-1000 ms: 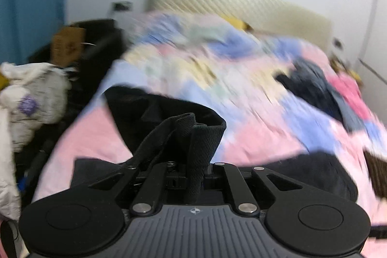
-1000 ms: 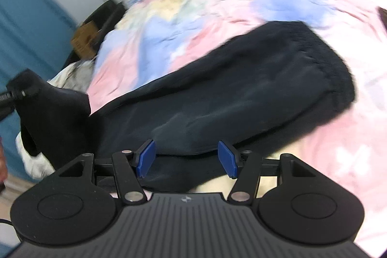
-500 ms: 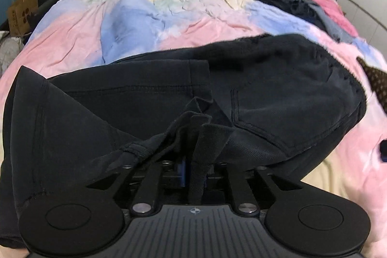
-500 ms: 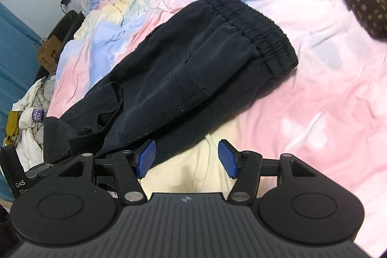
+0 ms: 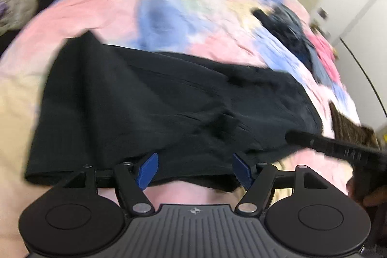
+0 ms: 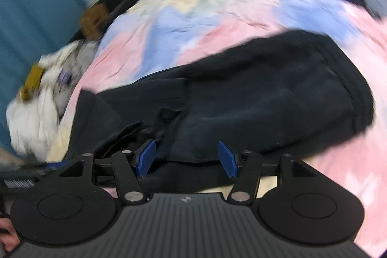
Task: Fold clothes
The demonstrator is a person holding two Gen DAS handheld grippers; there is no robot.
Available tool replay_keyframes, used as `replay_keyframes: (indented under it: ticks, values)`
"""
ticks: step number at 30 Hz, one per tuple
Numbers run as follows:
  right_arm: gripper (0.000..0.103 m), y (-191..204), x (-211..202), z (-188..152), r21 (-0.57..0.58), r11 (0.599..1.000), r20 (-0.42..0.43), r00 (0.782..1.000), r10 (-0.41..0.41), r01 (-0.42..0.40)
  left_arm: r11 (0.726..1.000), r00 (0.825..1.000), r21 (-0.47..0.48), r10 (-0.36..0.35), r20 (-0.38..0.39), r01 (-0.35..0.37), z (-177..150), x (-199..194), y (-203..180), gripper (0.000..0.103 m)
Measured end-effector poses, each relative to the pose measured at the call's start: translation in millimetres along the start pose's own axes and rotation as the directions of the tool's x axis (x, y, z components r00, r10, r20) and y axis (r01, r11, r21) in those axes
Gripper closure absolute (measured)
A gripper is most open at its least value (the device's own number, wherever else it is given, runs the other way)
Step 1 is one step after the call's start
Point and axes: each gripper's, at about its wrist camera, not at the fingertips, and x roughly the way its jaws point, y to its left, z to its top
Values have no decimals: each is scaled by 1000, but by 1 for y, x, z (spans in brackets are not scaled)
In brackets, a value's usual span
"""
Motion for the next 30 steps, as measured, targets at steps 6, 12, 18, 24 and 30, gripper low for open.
replay_keyframes:
  ticks: [6, 12, 18, 24, 30]
  values:
    - [37, 53, 30, 3, -102, 994, -33, 999, -29, 26, 963, 998, -269, -45, -44, 32, 13, 6, 81, 30]
    - [42, 61, 63, 1, 30, 992, -25, 992, -124, 125, 881, 961, -449, -235, -143, 149, 31, 58, 128, 38]
    - [53, 63, 86, -6, 106, 977, -3, 982, -188, 188, 802, 916, -550, -370, -153, 232, 74, 91, 150, 96]
    - [70, 67, 80, -4, 145, 976, 37, 984, -172, 165, 851, 880, -383, -445, -166, 358, 155, 111, 121, 98]
    - [72, 56, 69, -5, 261, 951, 26, 984, -177, 164, 914, 882, -197, -397, -255, 355, 207, 178, 81, 94]
